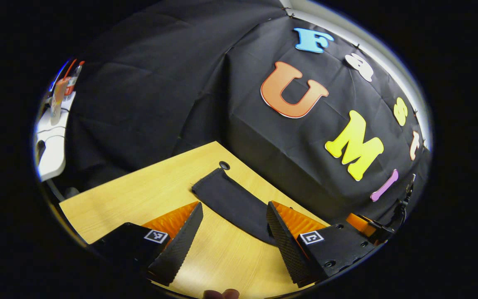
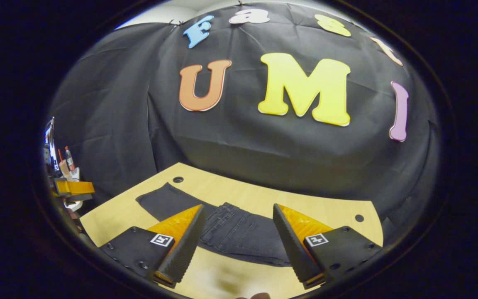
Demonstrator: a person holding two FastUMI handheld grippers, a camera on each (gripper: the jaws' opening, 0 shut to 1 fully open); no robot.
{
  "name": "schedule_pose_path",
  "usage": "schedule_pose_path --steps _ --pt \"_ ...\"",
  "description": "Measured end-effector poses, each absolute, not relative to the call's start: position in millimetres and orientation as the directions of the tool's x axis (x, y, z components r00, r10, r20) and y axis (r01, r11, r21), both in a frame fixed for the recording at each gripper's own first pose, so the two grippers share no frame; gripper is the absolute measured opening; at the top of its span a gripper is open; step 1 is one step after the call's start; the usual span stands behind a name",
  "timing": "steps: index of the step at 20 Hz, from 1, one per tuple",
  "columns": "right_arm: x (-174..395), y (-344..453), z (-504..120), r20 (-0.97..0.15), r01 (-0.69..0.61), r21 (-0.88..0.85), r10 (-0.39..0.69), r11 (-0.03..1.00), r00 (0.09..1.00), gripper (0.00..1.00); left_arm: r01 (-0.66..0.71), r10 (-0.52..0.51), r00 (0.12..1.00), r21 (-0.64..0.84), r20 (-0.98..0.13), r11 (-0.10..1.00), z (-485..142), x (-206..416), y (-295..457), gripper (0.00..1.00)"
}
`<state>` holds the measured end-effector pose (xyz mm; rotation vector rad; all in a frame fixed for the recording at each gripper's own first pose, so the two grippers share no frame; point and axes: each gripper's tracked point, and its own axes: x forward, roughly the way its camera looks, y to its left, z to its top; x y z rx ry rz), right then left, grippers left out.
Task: Grasp the waist and the cuffs of the jeans and fold them to make the two legs overlap; first hold the waist and fold one-third of the jeans toward the cuffs, then hold the cuffs and fold the remaining one-third in the same direction to finish folding.
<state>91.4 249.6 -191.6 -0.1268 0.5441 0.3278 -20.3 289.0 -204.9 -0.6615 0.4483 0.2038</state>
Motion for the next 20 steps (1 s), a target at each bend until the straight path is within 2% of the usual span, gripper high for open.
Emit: schedule_pose_path --steps 3,7,14,18,20 --pt "83.7 228.1 -170.5 -0.519 -0.334 -0.049 0.262 0.941 0.814 0.99 -0.338 0.005 0.886 -0.640 -0.463 0.690 -227.4 2.7 290.9 0.99" --pt "81.0 193.0 -162.8 -0.526 -0.293 -0.073 0.213 0.953 0.824 0.99 -0.401 -0.060 0.870 -0.771 -0.490 0.494 -269.1 27.1 293.6 0.99" --pt "68.5 144.0 -179.4 -0.599 -0.212 -0.063 0.133 0.975 0.790 0.99 -0.572 -0.105 0.792 -0.791 -0.602 0.217 -339.6 63.6 307.0 0.99" --pt "68.4 127.0 -183.0 -0.616 -0.149 -0.032 0.098 0.988 0.782 0.99 -0.654 -0.072 0.734 -0.732 -0.675 0.190 -368.0 77.5 318.0 0.98" --pt "68.8 119.8 -185.0 -0.619 -0.131 -0.035 0.081 0.991 0.781 0.99 -0.655 -0.067 0.739 -0.738 -0.671 0.162 -370.6 87.7 319.0 0.98"
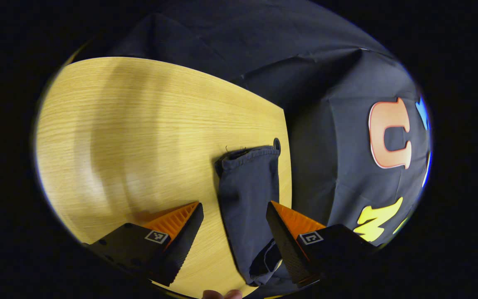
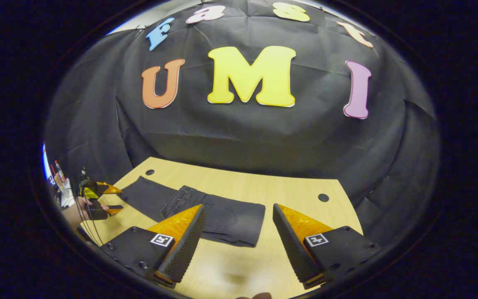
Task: Grasp the waist and the cuffs of the jeans and fold them to make the two legs overlap; first hold the waist and fold one-third of the jeans toward the cuffs, then hold the cuffs and fold the remaining one-third in the same direction to finish folding.
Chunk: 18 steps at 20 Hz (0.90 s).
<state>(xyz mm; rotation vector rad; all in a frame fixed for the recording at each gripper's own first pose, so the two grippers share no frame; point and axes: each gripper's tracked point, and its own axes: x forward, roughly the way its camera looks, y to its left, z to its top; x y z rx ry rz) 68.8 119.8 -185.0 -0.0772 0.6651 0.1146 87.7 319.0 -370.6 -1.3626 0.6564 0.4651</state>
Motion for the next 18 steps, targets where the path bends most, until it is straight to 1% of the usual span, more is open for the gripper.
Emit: schedule_pose_path --steps 2,8,9,10,12,14,17,18 --pt "69.6 116.9 -187.0 -0.624 -0.120 -0.031 0.074 0.992 0.778 0.99 -0.656 -0.063 0.740 -0.740 -0.669 0.146 -369.9 98.9 321.4 0.98" --pt "69.9 105.1 -191.0 -0.636 -0.087 -0.029 0.048 0.996 0.770 0.99 -0.588 -0.076 0.793 -0.792 -0.605 0.164 -371.8 130.3 320.3 0.98" --pt "69.6 103.6 -191.5 -0.638 -0.083 -0.032 0.044 0.996 0.769 0.99 -0.572 -0.092 0.805 -0.808 -0.586 0.141 -371.7 135.3 317.6 0.98" --pt "68.6 102.3 -193.4 -0.642 -0.079 -0.034 0.039 0.996 0.765 0.99 -0.551 -0.087 0.824 -0.828 -0.559 0.106 -369.5 143.8 318.5 1.00" --pt "67.7 99.3 -194.3 -0.650 -0.071 -0.037 0.030 0.997 0.759 0.99 -0.498 -0.090 0.860 -0.864 -0.503 0.066 -365.1 156.2 321.1 0.97" --pt "64.7 97.1 -194.8 -0.657 -0.063 -0.039 0.022 0.997 0.754 0.99 -0.516 -0.083 0.848 -0.851 -0.524 0.099 -378.0 157.2 318.5 0.95" --pt "58.0 95.3 -198.7 -0.670 -0.058 -0.039 0.017 0.998 0.742 0.99 -0.535 -0.073 0.835 -0.835 -0.546 0.126 -388.7 156.1 319.1 0.78" --pt "54.9 94.0 -200.3 -0.671 -0.056 -0.040 0.014 0.998 0.741 0.99 -0.550 -0.069 0.825 -0.825 -0.561 0.133 -393.7 154.9 318.3 0.62"
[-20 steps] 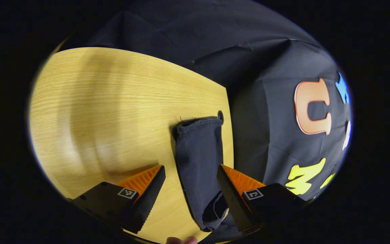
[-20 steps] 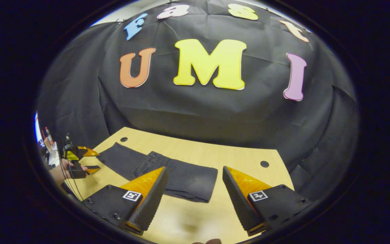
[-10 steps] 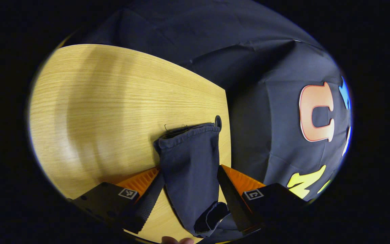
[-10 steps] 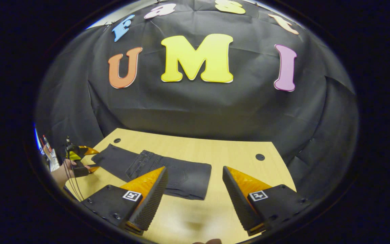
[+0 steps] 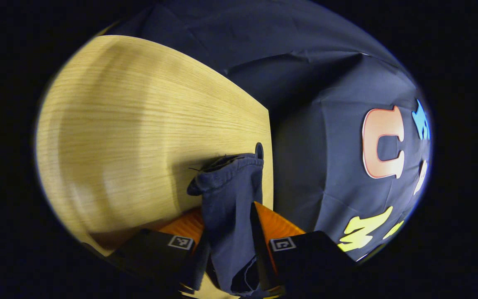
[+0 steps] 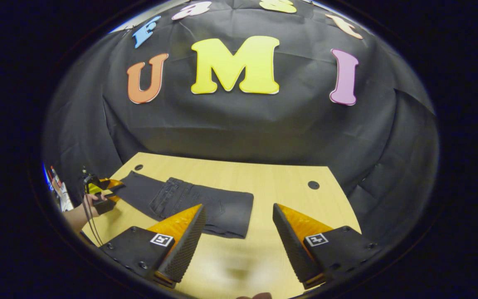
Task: Grasp the waist and the cuffs of the jeans and fold them to make the two legs overlap; first hold the waist and fold one-third of the jeans toward the cuffs, then hold the cuffs and fold the remaining one-third in the same direction to finish folding.
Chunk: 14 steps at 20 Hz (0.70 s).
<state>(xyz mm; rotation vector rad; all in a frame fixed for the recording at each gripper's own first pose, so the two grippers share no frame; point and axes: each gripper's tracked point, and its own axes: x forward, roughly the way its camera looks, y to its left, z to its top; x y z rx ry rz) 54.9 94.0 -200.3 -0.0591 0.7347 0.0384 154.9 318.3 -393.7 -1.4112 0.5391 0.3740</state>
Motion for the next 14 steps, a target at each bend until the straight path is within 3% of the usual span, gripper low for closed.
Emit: schedule_pose_path --steps 2,4,6,14 --pt "49.1 91.6 -200.0 -0.669 -0.048 -0.040 0.009 0.998 0.744 0.99 -0.557 -0.067 0.821 -0.822 -0.567 0.121 -394.8 153.3 320.1 0.24" --pt "43.6 87.6 -199.5 -0.667 -0.035 -0.033 0.004 0.999 0.745 0.99 -0.530 -0.072 0.837 -0.837 -0.542 0.132 -380.5 153.9 316.2 0.14" --pt "40.0 79.6 -194.5 -0.658 -0.017 -0.028 -0.006 0.999 0.753 0.99 -0.500 -0.068 0.851 -0.842 -0.521 0.201 -364.7 156.7 309.8 0.07" --pt "14.8 45.5 -165.2 -0.602 0.028 -0.005 -0.025 1.000 0.798 0.99 -0.310 -0.091 0.910 -0.809 -0.405 0.500 -264.2 166.1 263.0 0.05"
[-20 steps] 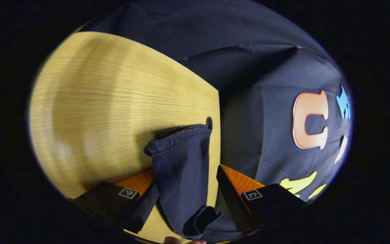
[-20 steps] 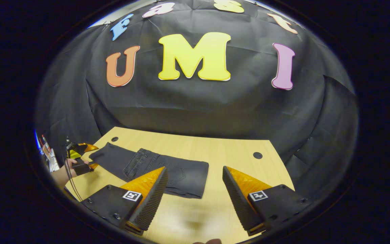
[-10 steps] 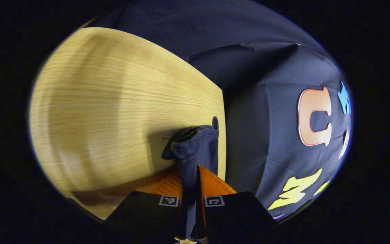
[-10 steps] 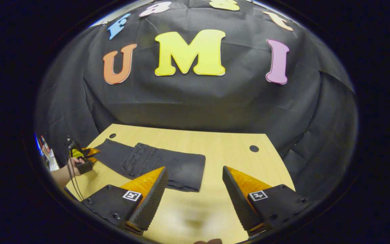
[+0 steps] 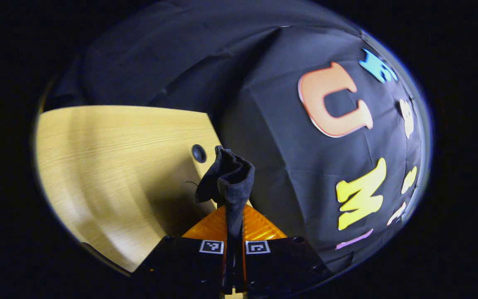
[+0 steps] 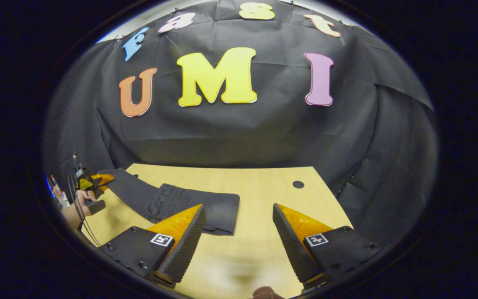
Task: Grasp the waist and the cuffs of the jeans and fold them to make the two legs overlap; first hold the waist and fold one-third of the jeans toward the cuffs, then hold the cuffs and fold the remaining one-third in the same direction to finish folding.
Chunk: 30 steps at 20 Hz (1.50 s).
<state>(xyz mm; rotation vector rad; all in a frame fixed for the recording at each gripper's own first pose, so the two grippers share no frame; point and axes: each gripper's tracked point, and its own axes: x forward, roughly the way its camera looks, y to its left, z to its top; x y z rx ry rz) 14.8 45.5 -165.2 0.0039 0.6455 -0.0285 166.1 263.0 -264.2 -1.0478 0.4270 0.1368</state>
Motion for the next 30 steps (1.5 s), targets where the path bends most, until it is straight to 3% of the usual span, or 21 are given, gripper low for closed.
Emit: schedule_pose_path --steps 5,11,19,22,23,24,25,26,27,30 --pt "1.9 18.4 -154.8 -0.589 0.058 -0.012 -0.054 0.998 0.806 0.99 -0.156 -0.150 0.926 -0.716 -0.345 0.681 -204.5 172.7 194.7 0.05" --pt "-26.2 -18.9 -155.2 -0.601 0.078 -0.024 -0.077 0.997 0.796 0.99 0.081 -0.246 0.914 -0.449 -0.321 0.890 -175.1 167.2 72.1 0.05" --pt "-56.0 -78.0 -159.4 -0.613 0.179 -0.021 -0.154 0.984 0.775 0.99 0.268 -0.310 0.848 -0.156 -0.429 0.951 -251.6 148.6 -50.4 0.07" --pt "-70.6 -90.0 -167.8 -0.636 0.218 -0.013 -0.176 0.976 0.751 0.99 0.274 -0.297 0.814 -0.119 -0.499 0.954 -294.8 135.1 -71.3 0.16" --pt "-75.0 -91.0 -171.8 -0.647 0.223 -0.012 -0.177 0.975 0.741 0.99 0.270 -0.294 0.803 -0.124 -0.518 0.955 -306.0 129.5 -75.9 0.04" --pt "-79.0 -92.9 -175.0 -0.657 0.227 -0.016 -0.181 0.974 0.732 0.99 0.269 -0.300 0.791 -0.138 -0.533 0.953 -315.7 124.9 -83.3 0.24" --pt "-81.1 -93.9 -176.0 -0.661 0.227 -0.017 -0.181 0.974 0.728 0.99 0.263 -0.303 0.778 -0.152 -0.551 0.953 -328.1 120.9 -89.4 0.31" --pt "-81.2 -95.8 -175.9 -0.660 0.229 -0.022 -0.186 0.973 0.727 1.00 0.252 -0.299 0.767 -0.162 -0.568 0.954 -338.4 117.5 -92.6 0.48" --pt "-80.2 -96.9 -175.7 -0.660 0.229 -0.021 -0.186 0.973 0.728 0.99 0.237 -0.286 0.763 -0.162 -0.579 0.958 -344.3 115.6 -92.3 0.54" --pt "-72.6 -96.8 -176.4 -0.658 0.222 -0.014 -0.176 0.975 0.732 1.00 0.206 -0.275 0.761 -0.183 -0.588 0.961 -347.5 111.1 -91.9 0.55"
